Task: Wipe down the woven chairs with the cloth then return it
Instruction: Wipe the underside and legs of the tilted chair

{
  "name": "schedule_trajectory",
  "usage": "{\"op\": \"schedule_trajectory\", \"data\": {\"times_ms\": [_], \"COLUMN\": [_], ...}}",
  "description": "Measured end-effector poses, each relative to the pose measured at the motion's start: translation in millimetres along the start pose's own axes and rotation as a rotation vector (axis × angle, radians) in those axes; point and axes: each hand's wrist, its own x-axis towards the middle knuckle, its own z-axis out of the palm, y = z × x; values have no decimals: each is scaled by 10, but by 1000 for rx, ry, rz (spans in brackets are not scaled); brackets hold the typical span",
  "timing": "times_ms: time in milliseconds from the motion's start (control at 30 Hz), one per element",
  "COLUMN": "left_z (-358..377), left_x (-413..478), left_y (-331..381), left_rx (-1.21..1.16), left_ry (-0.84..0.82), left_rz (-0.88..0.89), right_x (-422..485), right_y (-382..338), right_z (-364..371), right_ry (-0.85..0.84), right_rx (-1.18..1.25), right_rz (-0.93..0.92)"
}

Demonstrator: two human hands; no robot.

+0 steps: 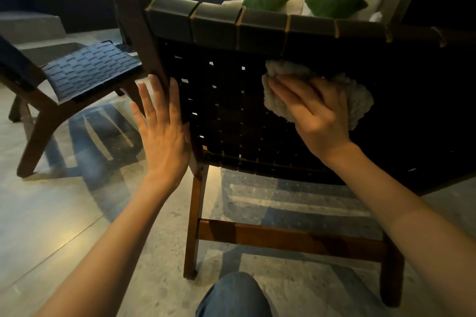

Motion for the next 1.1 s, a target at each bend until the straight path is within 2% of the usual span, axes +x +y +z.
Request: {"op": "schedule_trajectory", "data": {"times_ms": [133, 233, 400, 467, 533, 700, 733, 767, 900, 967, 1033, 1100], "left_z": [40, 39, 21, 25, 28, 28, 31, 36, 26, 4, -19, -33], "left_x": [-3, -5, -18, -20, -21, -18, -20, -21, -30, -30, -30, -30], "left_y": [-41, -47, -19, -17, -12, -28, -32, -38, -77, -91, -93, -94], "left_rx": [-1, 15, 5, -5, -13, -9, -6, 0, 51, 45, 44, 46], "left_ry": [10, 8, -24, -25, -26, -24, -27, -31, -37, -39, -45, -50], "left_rz": [2, 25, 14, 9, 4, 7, 9, 12, 23, 36, 39, 35], "right_x": [-307, -639, -1067, -1218, -1386, -1114, -1019, -935, -467, -201, 56, 258], "right_y": [-111, -220, -449, -523, -579, -564, -551, -548, -462, -347, -270, -215], "right_z": [303, 557, 840, 903, 938, 686, 532, 378, -177, -302, -336, -284], "right_ry": [-177, -274, -647, -893, -1061, -1088, -1069, -967, -388, -161, -37, 16], "right_rx": [60, 39, 176, 162, 179, 238, 259, 291, 147, 45, -14, -49], "right_rz": [56, 27, -14, -41, -82, -61, -49, -59, -248, -288, -245, -220]}}
